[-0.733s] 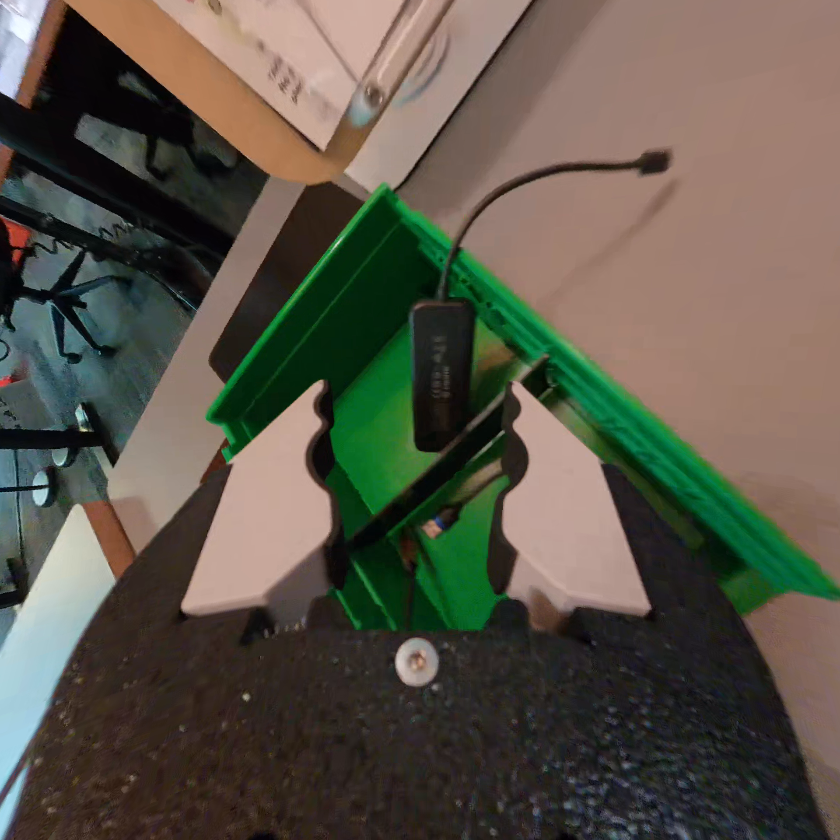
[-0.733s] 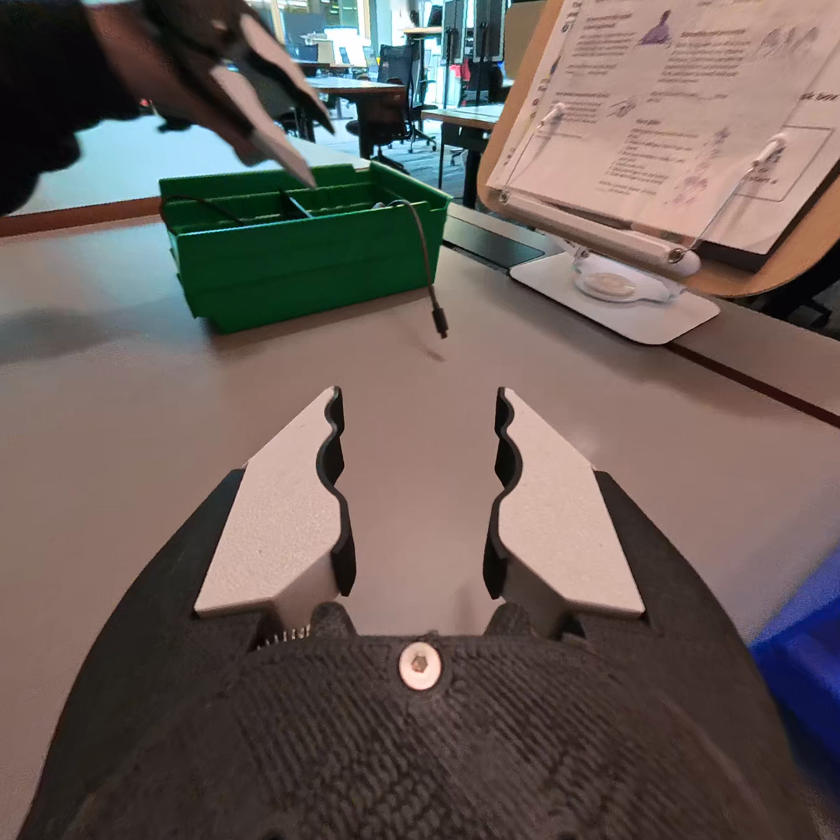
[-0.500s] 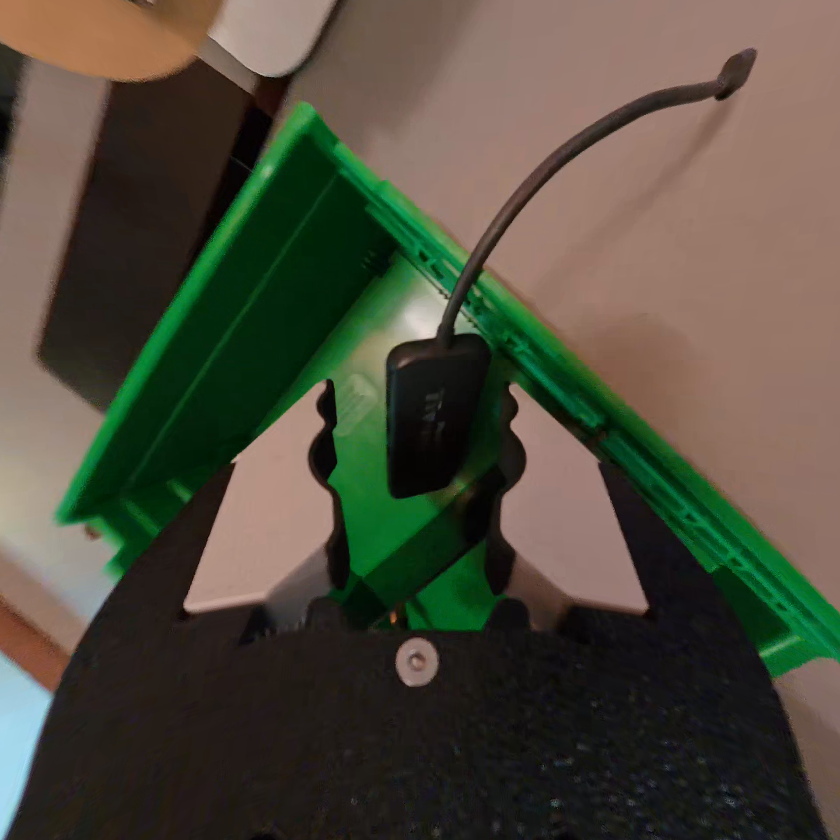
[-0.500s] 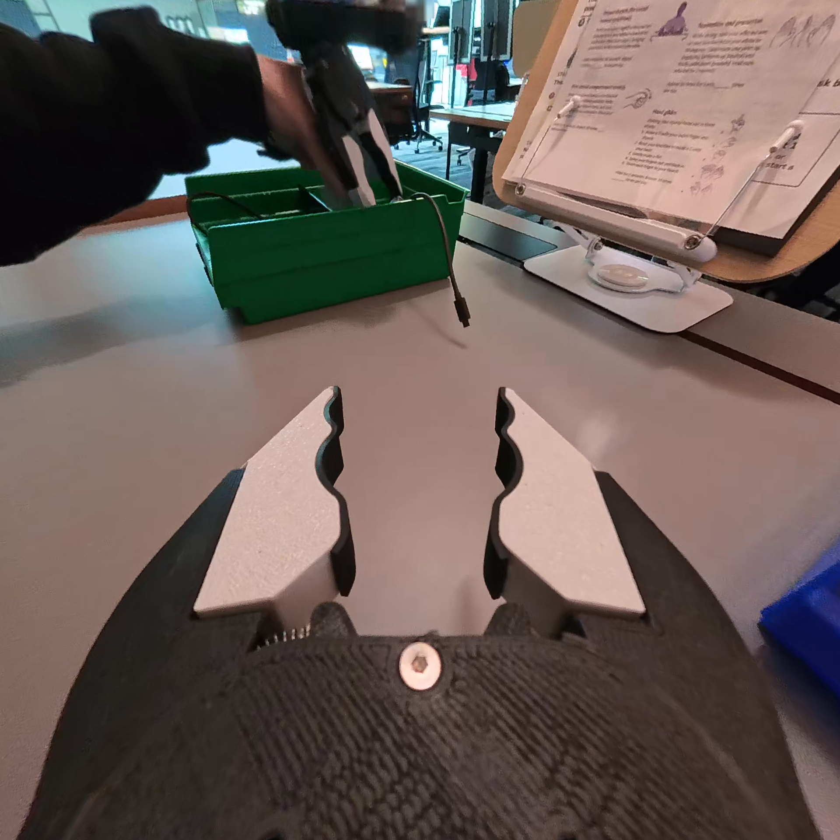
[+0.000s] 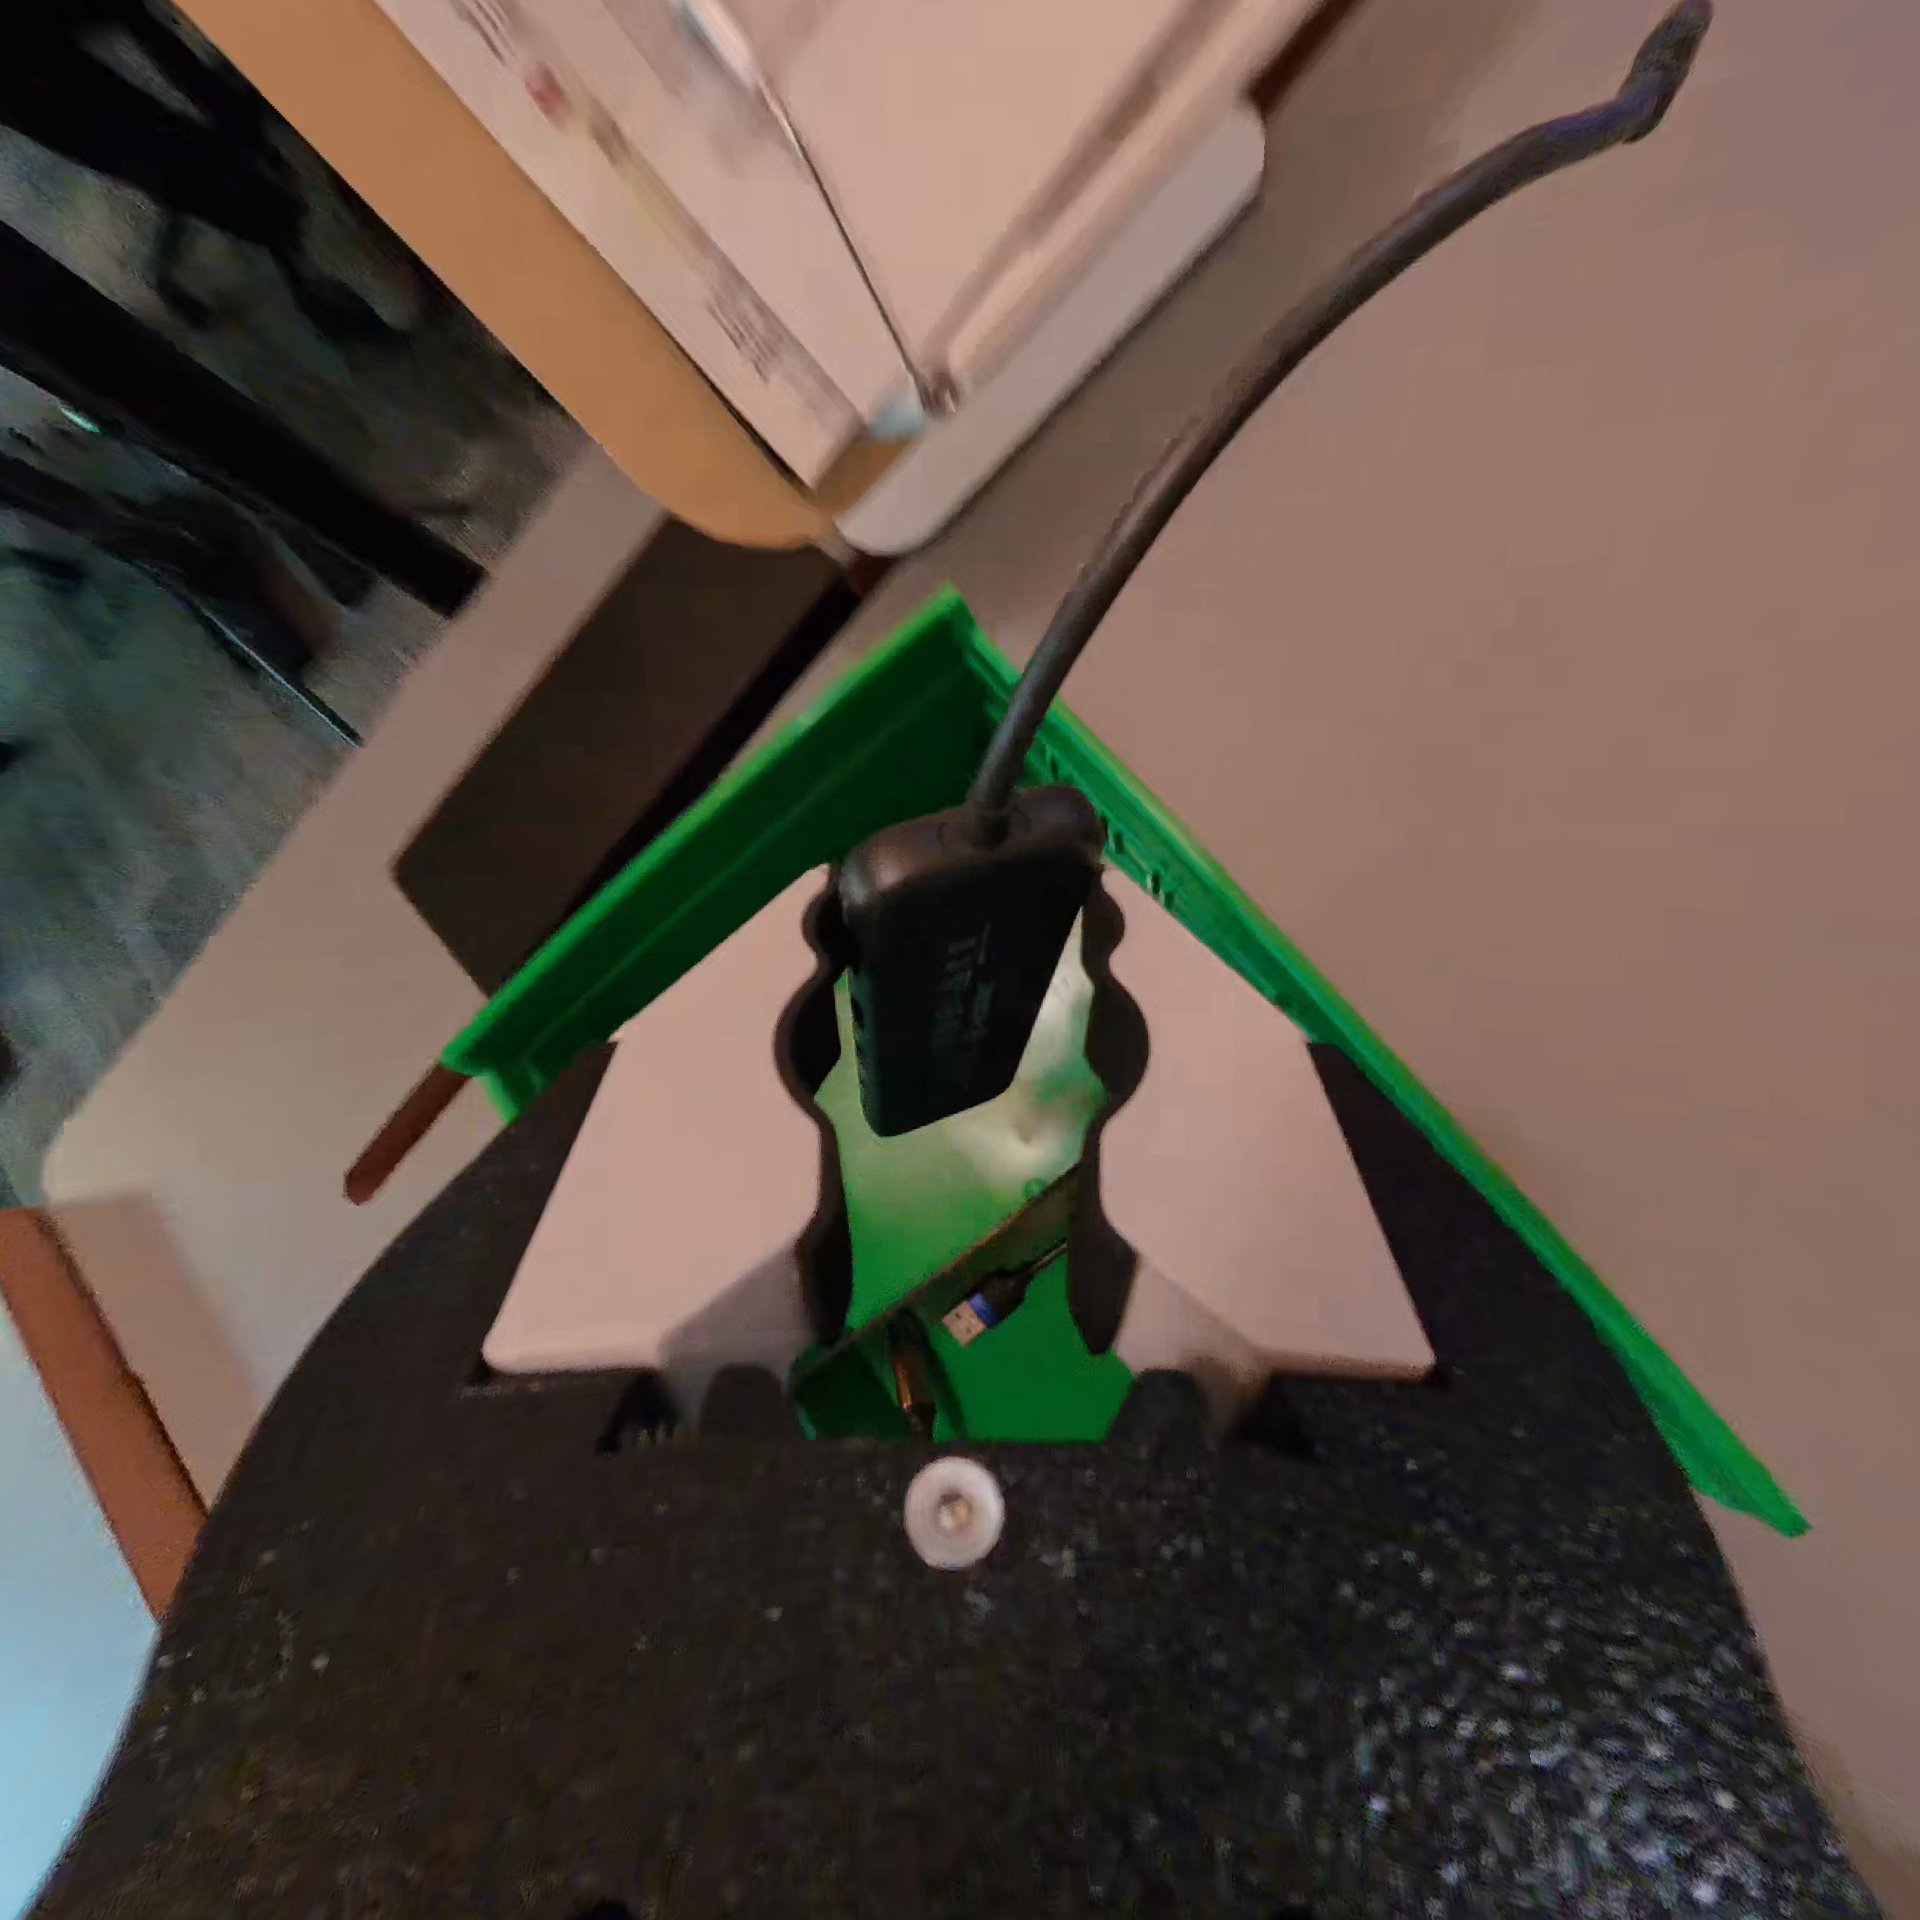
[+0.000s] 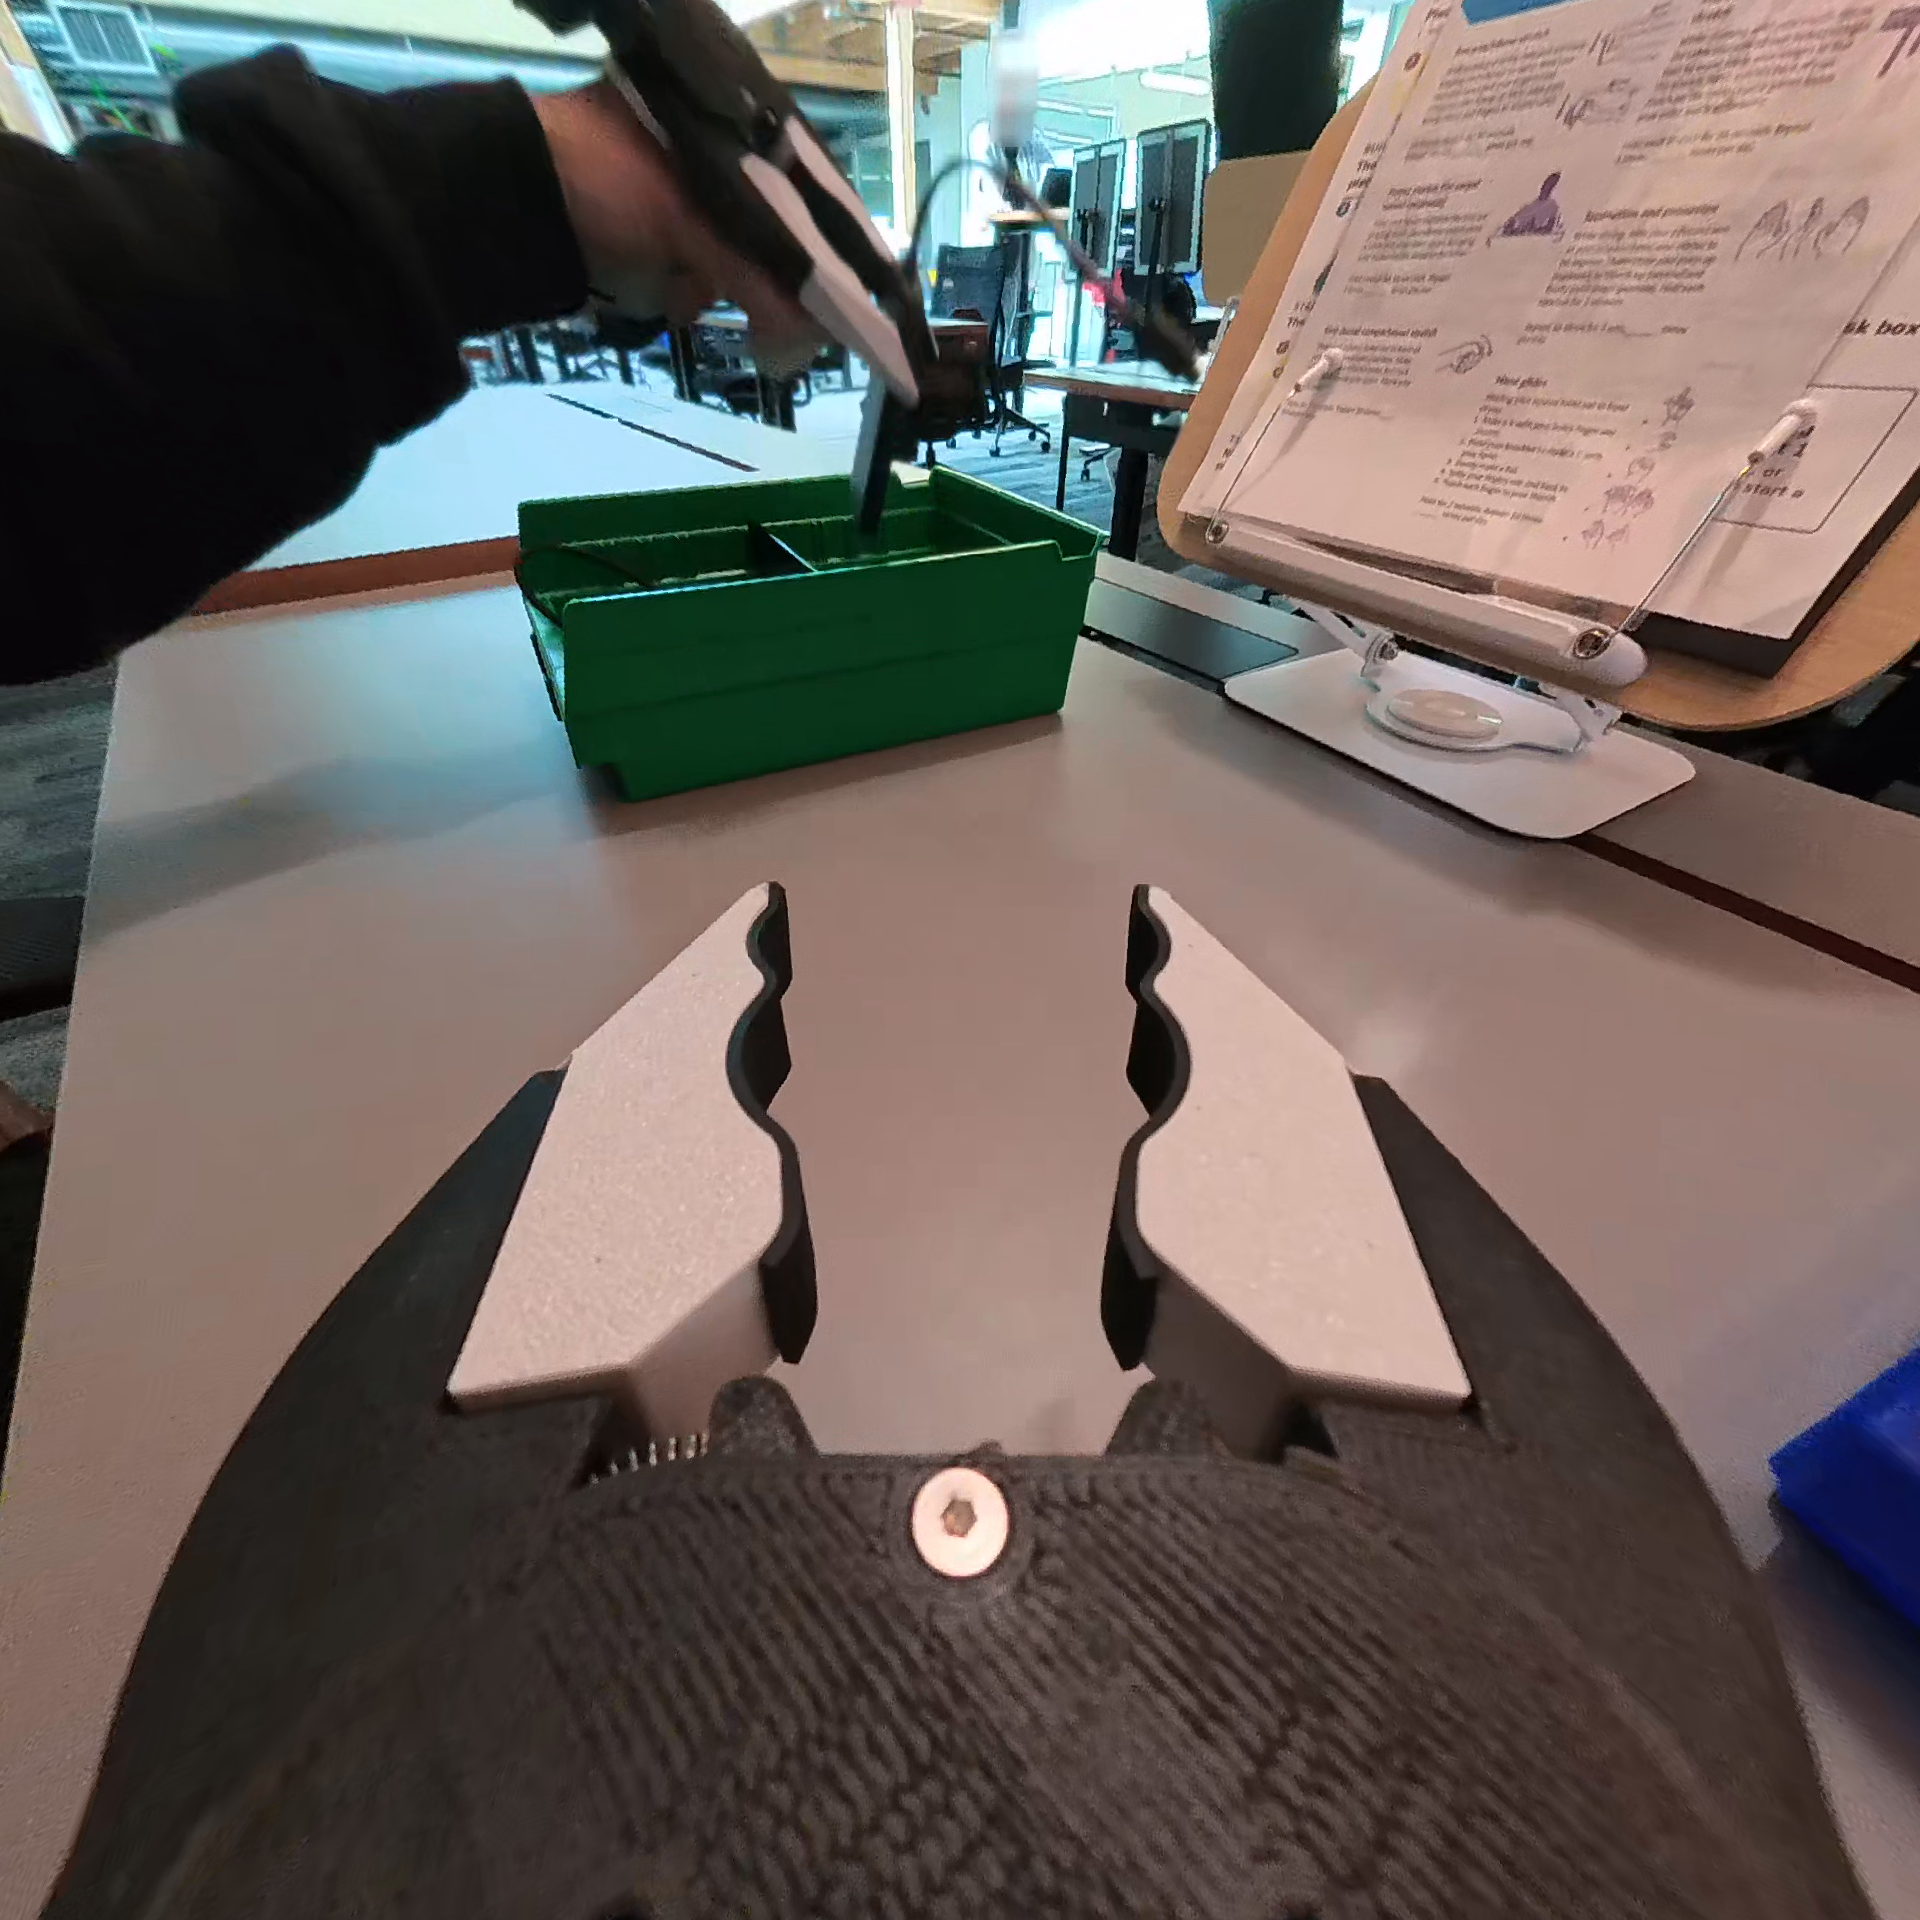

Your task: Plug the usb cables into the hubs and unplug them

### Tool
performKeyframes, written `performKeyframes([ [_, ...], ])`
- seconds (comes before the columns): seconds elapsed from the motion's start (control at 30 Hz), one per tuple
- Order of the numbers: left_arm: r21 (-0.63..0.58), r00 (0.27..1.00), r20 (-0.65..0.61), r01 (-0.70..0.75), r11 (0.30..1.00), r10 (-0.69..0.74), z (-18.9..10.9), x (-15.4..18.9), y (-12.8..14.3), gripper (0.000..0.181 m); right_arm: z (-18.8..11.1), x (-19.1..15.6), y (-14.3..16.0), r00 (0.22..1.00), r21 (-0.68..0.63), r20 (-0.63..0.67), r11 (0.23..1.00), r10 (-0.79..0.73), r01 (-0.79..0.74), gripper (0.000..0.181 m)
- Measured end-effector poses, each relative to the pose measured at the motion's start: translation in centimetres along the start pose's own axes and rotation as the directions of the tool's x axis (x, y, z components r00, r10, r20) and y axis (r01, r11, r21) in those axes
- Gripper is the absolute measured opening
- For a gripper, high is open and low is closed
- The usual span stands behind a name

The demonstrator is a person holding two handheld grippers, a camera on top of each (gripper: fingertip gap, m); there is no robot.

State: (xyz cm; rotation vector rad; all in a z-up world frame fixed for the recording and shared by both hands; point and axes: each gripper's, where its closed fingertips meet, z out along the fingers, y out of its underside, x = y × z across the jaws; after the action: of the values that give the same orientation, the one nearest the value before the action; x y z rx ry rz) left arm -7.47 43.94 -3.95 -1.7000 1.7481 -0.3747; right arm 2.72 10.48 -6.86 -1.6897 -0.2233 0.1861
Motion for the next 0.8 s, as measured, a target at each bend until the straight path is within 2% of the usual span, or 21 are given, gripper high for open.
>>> performKeyframes([
  [0.03,0.059,1.000,0.023,0.011,0.998,-0.012,-1.3,-0.1,-1.2,0.043,0.0,0.0,-0.1,1.000,0.006,-0.001,1.000,0.002,-0.002,0.065],
  [0.13,0.285,0.998,-0.036,0.050,0.957,-0.042,-5.2,2.1,-5.9,0.043,0.1,0.4,-0.8,0.999,0.042,-0.042,0.999,0.007,-0.005,0.066],
  [0.23,0.466,0.972,-0.234,0.128,0.875,-0.017,-8.0,7.8,-10.3,0.043,0.6,0.7,-2.7,0.993,0.128,-0.114,0.992,0.001,0.014,0.069],
  [0.33,0.530,0.892,-0.452,0.243,0.812,0.027,-8.5,15.5,-12.9,0.043,1.5,-0.8,-4.5,0.990,0.216,-0.137,0.974,-0.037,0.067,0.072],
  [0.43,0.550,0.768,-0.631,0.346,0.760,0.106,-8.3,23.6,-14.2,0.043,2.4,-1.4,-5.4,0.960,0.232,-0.248,0.955,-0.127,0.186,0.077],
  [0.5,0.536,0.685,-0.714,0.399,0.744,0.146,-8.1,27.9,-14.6,0.043,2.2,-1.1,-5.8,0.907,0.214,-0.364,0.929,-0.211,0.303,0.060],
  [0.57,0.532,0.645,-0.748,0.440,0.724,0.157,-8.0,30.3,-15.1,0.043,1.9,-0.9,-5.5,0.833,0.137,-0.431,0.888,-0.346,0.440,0.017],
  [0.63,0.552,0.651,-0.740,0.442,0.707,0.169,-7.8,31.4,-15.2,0.044,1.1,-0.3,-5.3,0.754,0.092,-0.511,0.846,-0.412,0.525,0.013],
  [0.7,0.568,0.649,-0.729,0.394,0.723,0.219,-8.0,32.5,-14.8,0.049,0.3,0.4,-5.3,0.712,0.098,-0.567,0.824,-0.415,0.558,0.011],
  [0.73,0.559,0.633,-0.735,0.364,0.745,0.242,-8.3,33.1,-14.4,0.054,-0.3,0.6,-5.5,0.642,0.070,-0.615,0.780,-0.458,0.622,0.010],
  [0.8,0.525,0.561,-0.773,0.308,0.793,0.294,-9.3,34.2,-12.9,0.078,-1.2,0.8,-5.9,0.511,-0.001,-0.666,0.685,-0.544,0.728,0.010],
])
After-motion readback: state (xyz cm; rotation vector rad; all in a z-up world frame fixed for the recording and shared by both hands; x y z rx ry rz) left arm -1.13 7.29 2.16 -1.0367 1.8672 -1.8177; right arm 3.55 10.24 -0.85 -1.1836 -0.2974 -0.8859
